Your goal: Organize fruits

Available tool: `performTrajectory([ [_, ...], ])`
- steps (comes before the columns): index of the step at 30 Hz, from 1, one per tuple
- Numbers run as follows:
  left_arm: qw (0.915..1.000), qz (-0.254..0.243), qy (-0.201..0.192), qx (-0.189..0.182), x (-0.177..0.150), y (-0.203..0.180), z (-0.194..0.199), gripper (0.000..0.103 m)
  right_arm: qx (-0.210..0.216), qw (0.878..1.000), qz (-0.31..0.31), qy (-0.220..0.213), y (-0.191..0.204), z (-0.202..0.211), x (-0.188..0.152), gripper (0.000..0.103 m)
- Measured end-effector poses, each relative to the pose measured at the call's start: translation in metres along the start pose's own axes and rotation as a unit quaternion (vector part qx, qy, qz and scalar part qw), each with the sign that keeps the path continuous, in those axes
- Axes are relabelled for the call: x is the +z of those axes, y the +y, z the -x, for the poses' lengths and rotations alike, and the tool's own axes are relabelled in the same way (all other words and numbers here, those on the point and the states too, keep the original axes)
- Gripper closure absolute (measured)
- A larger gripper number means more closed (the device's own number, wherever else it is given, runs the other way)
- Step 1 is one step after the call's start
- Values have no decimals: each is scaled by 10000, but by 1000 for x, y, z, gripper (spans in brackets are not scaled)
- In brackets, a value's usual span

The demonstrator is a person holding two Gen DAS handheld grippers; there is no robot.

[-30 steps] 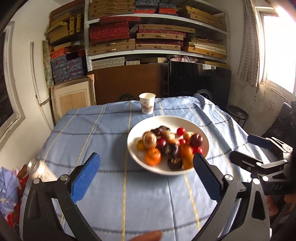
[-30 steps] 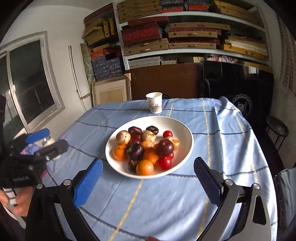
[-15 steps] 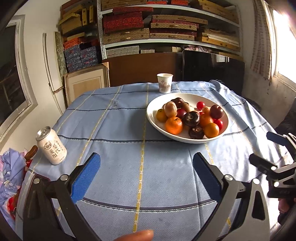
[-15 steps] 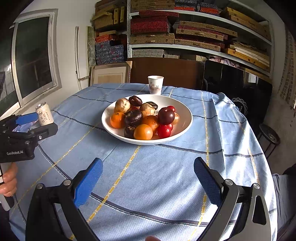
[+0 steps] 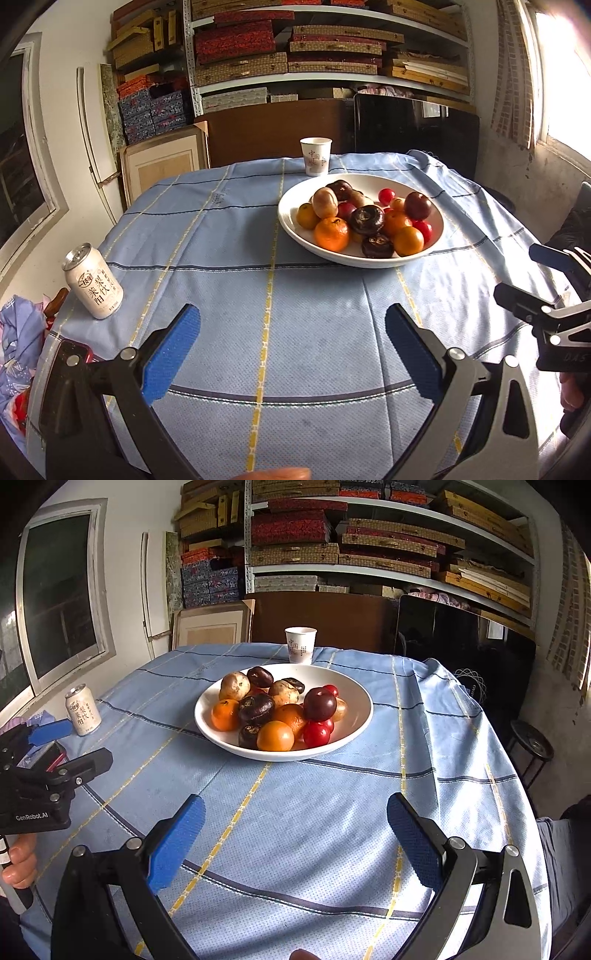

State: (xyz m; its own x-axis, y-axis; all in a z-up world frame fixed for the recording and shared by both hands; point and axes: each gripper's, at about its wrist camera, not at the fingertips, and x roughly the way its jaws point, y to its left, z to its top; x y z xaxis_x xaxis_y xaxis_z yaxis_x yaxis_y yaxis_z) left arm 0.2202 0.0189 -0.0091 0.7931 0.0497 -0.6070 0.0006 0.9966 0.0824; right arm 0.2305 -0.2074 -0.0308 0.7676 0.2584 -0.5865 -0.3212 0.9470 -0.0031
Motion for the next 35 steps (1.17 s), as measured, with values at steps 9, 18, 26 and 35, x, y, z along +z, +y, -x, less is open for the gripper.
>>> performTrajectory([
  [9,9999,-132,20,15,-5,-8,0,5,5,10000,19,-15,1,1,-3,3],
  [18,9999,-115,49,0,-5,-8,-1,5,23,10000,-91,32,-3,0,-4,3],
  [26,9999,-123,46,20,-4,-8,-1,5,12,9999,-98,44,-4,0,-4,3],
  [35,9998,-126,106,58,-6,-8,-3,5,-4,9999,-107,85,-6,-2,-5,3],
])
